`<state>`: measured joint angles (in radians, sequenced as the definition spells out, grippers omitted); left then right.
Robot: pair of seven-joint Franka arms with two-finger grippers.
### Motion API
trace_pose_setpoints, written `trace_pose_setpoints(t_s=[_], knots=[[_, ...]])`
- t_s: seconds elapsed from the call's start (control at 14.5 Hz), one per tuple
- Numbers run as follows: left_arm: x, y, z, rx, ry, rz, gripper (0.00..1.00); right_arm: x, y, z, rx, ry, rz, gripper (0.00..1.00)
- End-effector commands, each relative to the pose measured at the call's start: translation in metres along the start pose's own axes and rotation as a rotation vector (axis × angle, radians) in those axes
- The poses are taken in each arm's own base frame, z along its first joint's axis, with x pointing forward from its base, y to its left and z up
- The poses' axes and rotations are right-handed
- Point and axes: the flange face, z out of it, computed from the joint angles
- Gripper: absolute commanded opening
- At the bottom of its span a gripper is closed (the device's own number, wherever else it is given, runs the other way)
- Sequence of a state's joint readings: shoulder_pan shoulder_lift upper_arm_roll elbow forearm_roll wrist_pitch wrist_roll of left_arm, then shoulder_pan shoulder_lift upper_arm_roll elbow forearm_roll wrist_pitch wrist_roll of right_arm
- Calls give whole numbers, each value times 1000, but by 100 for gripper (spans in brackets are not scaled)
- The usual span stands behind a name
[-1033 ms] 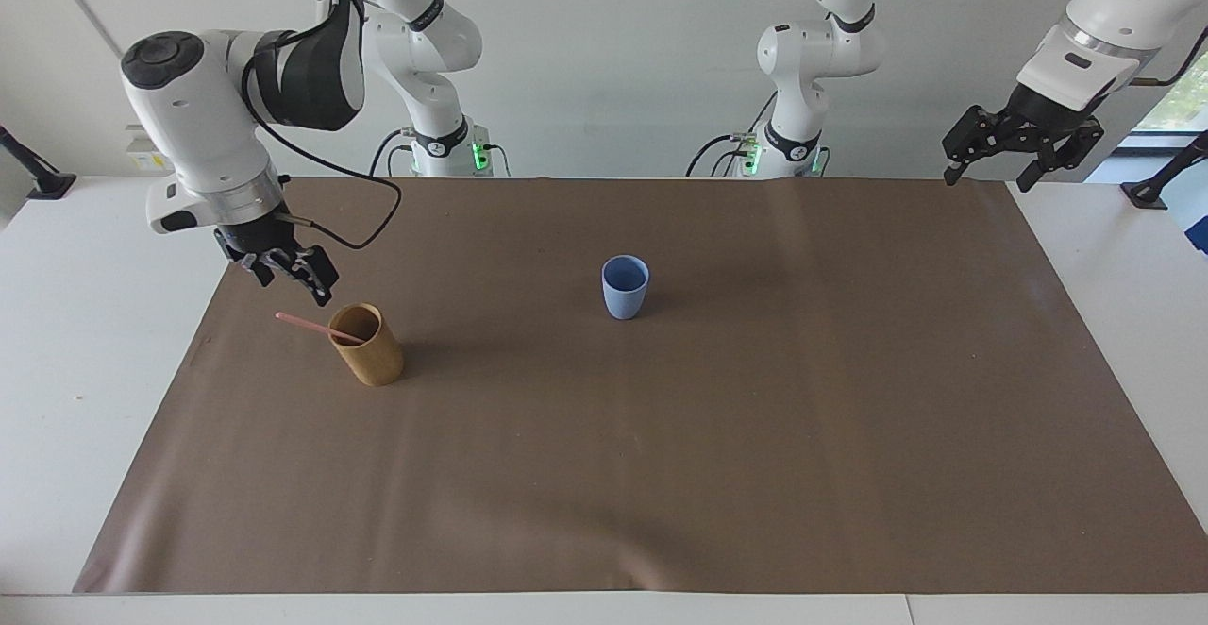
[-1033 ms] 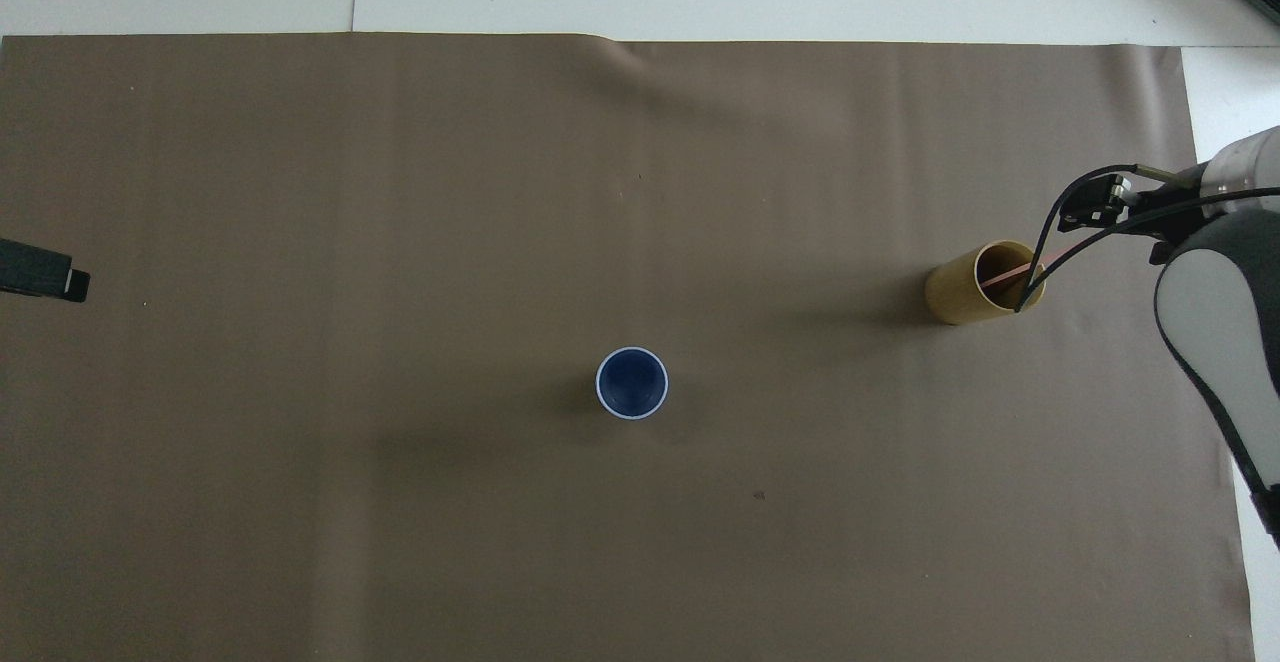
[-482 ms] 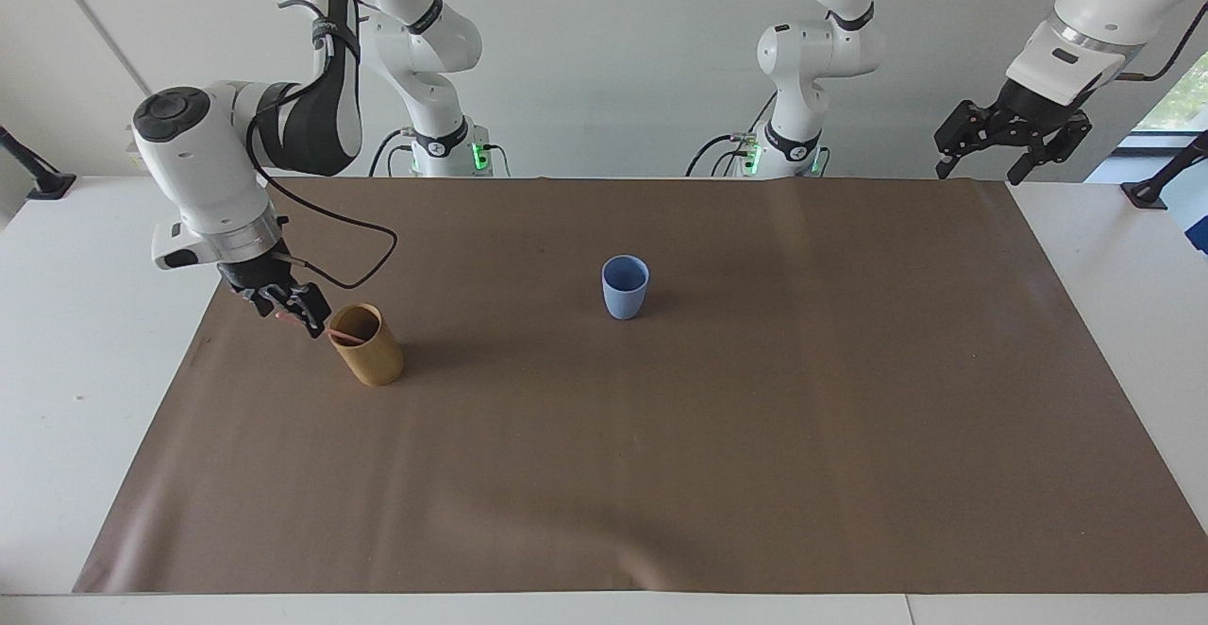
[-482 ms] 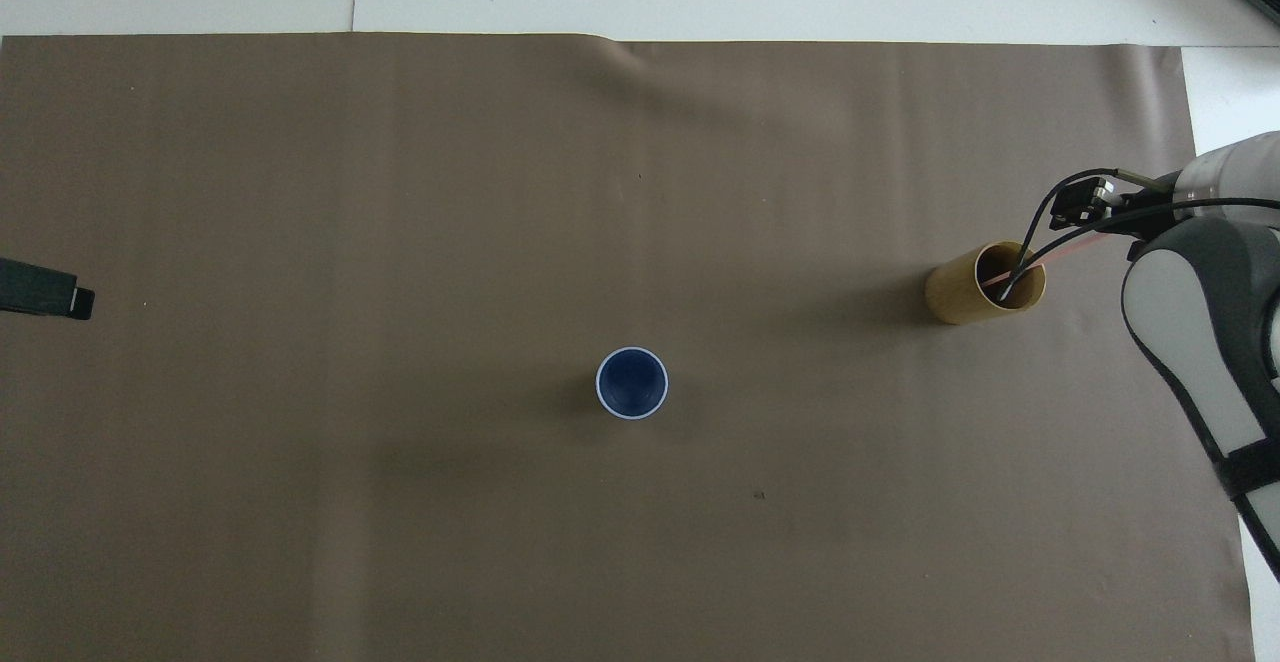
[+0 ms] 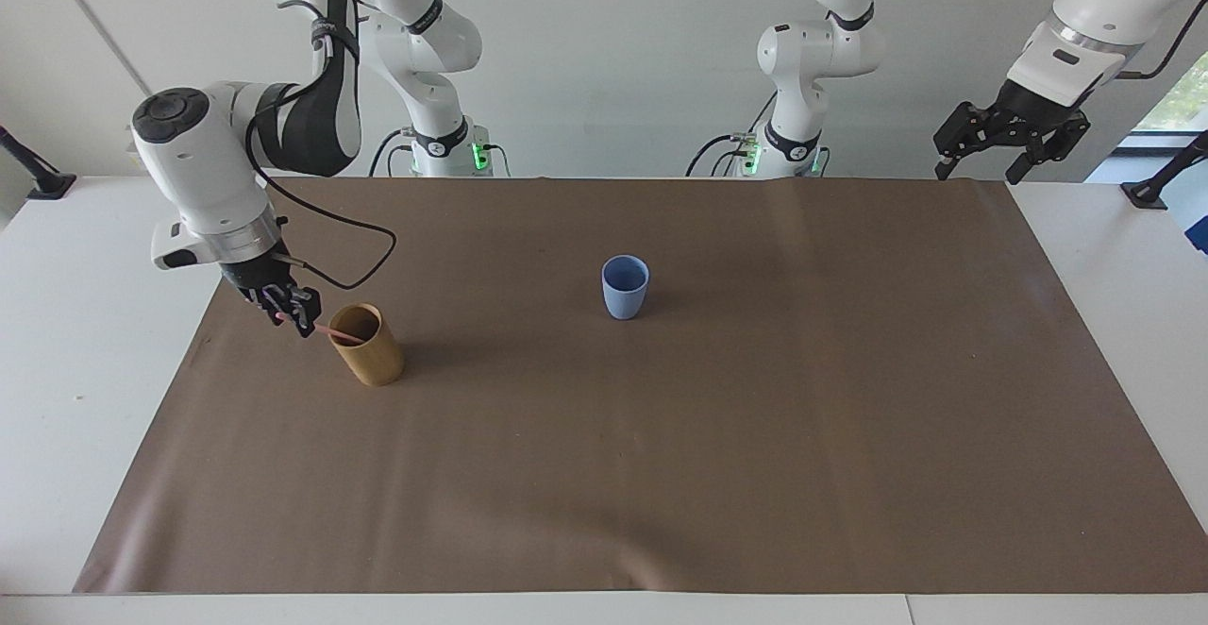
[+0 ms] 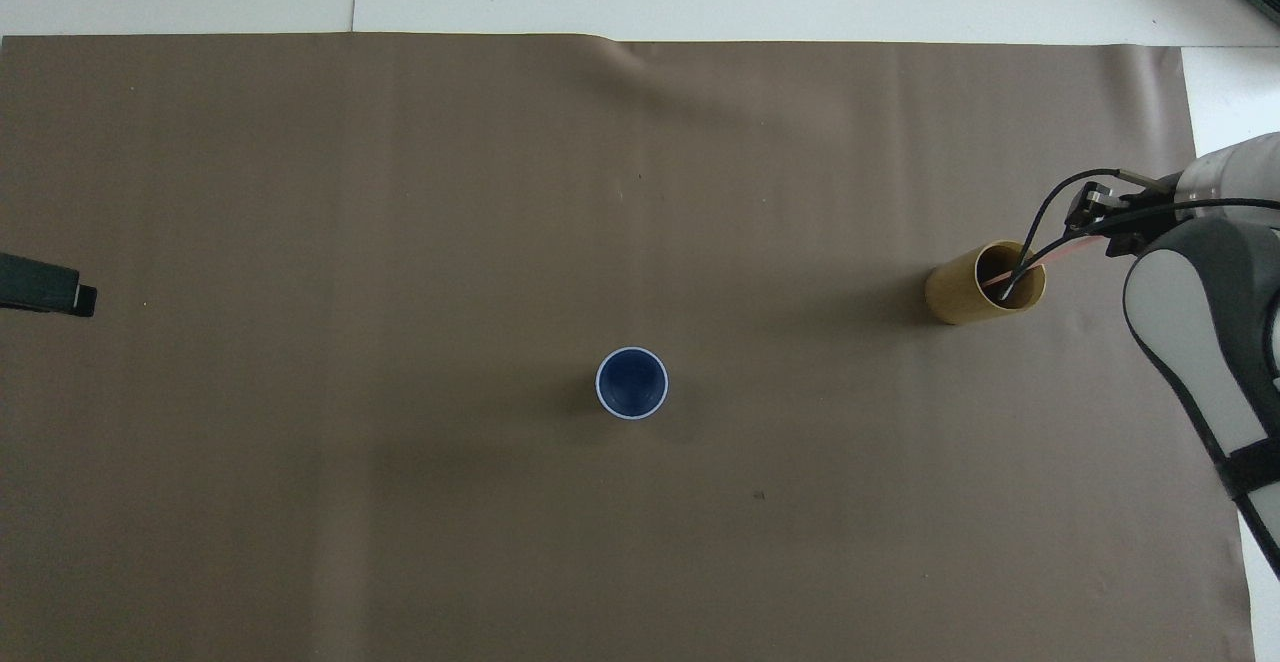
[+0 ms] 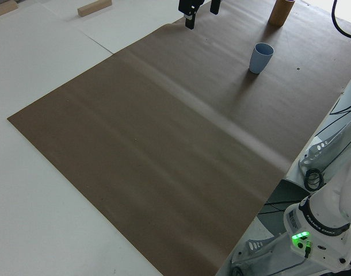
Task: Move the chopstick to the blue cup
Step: 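Grasp the orange chopstick inside the tan cup with the right gripper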
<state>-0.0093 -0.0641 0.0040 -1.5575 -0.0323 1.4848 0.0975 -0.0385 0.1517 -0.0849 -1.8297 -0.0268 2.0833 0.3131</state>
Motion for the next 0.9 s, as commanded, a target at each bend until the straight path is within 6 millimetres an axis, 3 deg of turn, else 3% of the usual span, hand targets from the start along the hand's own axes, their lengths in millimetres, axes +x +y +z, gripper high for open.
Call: trace_pose_setpoints(t_s=[0.0,0.83], knots=[[-8,-3,0,6,-3,-24,100,2,4,-3,6,7,-4,46],[-8,-5,0,7,-3,-27,100,1,1,-12,15,19,-19,27]])
